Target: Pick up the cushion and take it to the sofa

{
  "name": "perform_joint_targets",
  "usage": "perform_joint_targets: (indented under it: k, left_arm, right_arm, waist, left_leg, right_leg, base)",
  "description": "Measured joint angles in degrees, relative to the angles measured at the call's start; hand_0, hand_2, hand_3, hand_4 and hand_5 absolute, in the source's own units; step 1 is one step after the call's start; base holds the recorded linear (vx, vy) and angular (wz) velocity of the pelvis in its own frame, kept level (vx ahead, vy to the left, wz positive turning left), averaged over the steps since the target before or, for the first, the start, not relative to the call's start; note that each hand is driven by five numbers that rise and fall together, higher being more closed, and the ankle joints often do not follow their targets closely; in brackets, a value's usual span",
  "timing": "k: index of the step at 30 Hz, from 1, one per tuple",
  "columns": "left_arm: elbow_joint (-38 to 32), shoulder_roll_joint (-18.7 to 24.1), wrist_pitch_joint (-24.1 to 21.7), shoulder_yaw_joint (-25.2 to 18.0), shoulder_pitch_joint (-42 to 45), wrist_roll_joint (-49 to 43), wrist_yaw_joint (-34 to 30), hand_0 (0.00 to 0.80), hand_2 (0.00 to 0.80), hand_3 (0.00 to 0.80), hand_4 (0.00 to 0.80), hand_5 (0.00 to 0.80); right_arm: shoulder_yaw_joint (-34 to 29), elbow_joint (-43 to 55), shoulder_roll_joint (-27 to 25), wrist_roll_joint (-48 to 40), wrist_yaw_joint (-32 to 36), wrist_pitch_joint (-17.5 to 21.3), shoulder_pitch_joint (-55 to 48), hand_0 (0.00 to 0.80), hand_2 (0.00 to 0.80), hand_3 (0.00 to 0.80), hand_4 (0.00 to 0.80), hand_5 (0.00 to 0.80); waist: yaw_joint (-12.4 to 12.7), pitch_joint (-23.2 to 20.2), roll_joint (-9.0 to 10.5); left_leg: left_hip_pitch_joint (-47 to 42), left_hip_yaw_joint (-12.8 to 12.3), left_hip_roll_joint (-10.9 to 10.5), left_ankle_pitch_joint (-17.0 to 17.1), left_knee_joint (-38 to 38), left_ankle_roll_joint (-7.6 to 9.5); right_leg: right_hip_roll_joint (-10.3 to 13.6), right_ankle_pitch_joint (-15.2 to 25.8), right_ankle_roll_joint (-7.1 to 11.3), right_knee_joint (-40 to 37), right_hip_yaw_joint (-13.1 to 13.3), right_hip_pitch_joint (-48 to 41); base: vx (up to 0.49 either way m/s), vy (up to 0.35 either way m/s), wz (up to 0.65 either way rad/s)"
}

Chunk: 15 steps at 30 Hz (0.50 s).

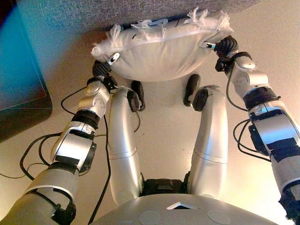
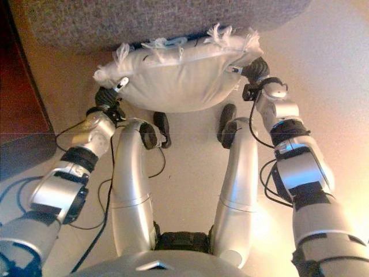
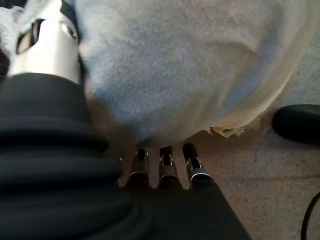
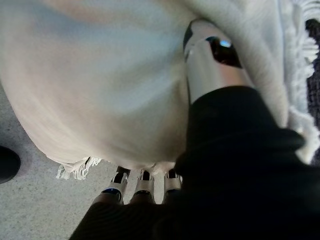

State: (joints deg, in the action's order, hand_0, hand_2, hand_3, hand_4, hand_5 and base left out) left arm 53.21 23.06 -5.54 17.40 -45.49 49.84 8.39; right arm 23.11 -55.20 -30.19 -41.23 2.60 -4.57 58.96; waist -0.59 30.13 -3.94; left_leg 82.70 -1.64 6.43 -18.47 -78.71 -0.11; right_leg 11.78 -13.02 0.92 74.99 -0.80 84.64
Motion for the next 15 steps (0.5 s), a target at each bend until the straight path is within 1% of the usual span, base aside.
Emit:
perform_joint_targets:
  k: [3,7,8,9,10,11,12,15]
  left_arm:
    - [-0.64,0.02,-1.03,0.83,-0.02,0.6,-2.21,0.0,0.0,0.0,0.0,0.0]
    - [-3.77,0.35,-1.25,3.1,-0.22,1.05,-4.59,0.0,0.0,0.0,0.0,0.0]
    - [-4.23,0.72,-1.23,3.71,-0.23,1.08,-5.1,0.0,0.0,0.0,0.0,0.0]
    - [-4.34,1.04,-1.1,3.95,-0.22,1.08,-6.1,0.0,0.0,0.0,0.0,0.0]
    - [-4.34,1.27,-1.0,4.2,-0.22,1.07,-6.55,0.292,0.292,0.292,0.292,0.292]
    - [-4.39,1.76,-0.96,5.03,-0.22,1.04,-7.05,0.7,0.7,0.7,0.7,0.7]
    - [-4.39,1.96,-0.71,5.15,-0.22,1.01,-7.26,0.8,0.8,0.8,0.8,0.8]
    - [-4.39,2.47,-0.3,5.39,-0.2,0.71,-7.23,0.8,0.8,0.8,0.8,0.8]
  right_arm:
    - [0.44,0.55,-0.09,0.02,0.73,-0.9,0.0,0.0,0.0,0.0,0.0,0.0]
    - [1.84,1.53,-1.46,0.06,2.55,-2.74,0.0,0.0,0.0,0.0,0.0,0.0]
    - [2.42,1.77,-2.03,0.1,3.28,-3.26,-0.02,0.116,0.116,0.116,0.116,0.116]
    - [2.73,1.88,-2.55,0.25,4.67,-3.66,-0.07,0.355,0.355,0.355,0.355,0.355]
    - [3.33,1.9,-2.84,0.5,5.45,-3.66,-0.07,0.8,0.8,0.8,0.8,0.8]
    - [3.96,1.9,-3.07,0.84,6.02,-3.67,-0.11,0.8,0.8,0.8,0.8,0.8]
    - [4.42,1.9,-3.33,1.24,6.34,-3.68,-0.24,0.8,0.8,0.8,0.8,0.8]
    - [4.61,1.9,-3.61,1.34,6.36,-3.73,-1.04,0.8,0.8,0.8,0.8,0.8]
  waist:
    - [0.01,0.0,0.0]
    - [0.03,0.03,0.05]
    - [0.03,0.07,0.11]
    - [0.04,0.08,0.13]
    - [0.04,0.08,0.13]
    - [0.03,0.09,0.14]
    - [0.0,0.1,0.16]
    - [-0.02,0.17,0.28]
  left_leg:
    - [0.0,0.0,-0.22,0.02,0.0,0.04]
    - [-0.01,0.1,-0.66,0.14,-0.39,0.26]
    - [-0.01,0.1,-0.69,0.15,-0.57,0.28]
    - [-0.01,0.13,-0.71,0.13,-0.88,0.31]
    - [-0.01,0.13,-0.74,0.14,-1.04,0.32]
    - [-0.02,0.12,-0.73,0.18,-1.26,0.4]
    - [-0.02,0.12,-0.72,0.2,-1.59,0.46]
    - [-0.02,0.12,-0.67,0.3,-2.43,0.78]
  right_leg:
    - [0.27,0.0,0.01,0.05,-0.01,-0.1]
    - [0.7,-0.14,0.18,0.58,-0.01,-0.35]
    - [0.77,-0.15,0.17,0.77,0.01,-0.36]
    - [0.87,-0.17,0.19,1.05,0.01,-0.41]
    - [0.96,-0.17,0.19,1.22,0.01,-0.47]
    - [1.07,-0.18,0.21,1.46,0.0,-0.55]
    - [1.18,-0.19,0.22,1.77,0.0,-0.62]
    - [1.37,-0.19,0.26,2.33,0.04,-0.82]
  base:
    - [0.022,0.002,0.03]
    - [0.044,0.004,0.06]
    - [0.043,0.009,0.03]
    - [0.046,0.008,0.03]
    - [0.047,0.007,0.05]
    - [0.046,0.004,0.06]
    - [0.041,0.012,0.04]
    - [0.021,0.018,0.01]
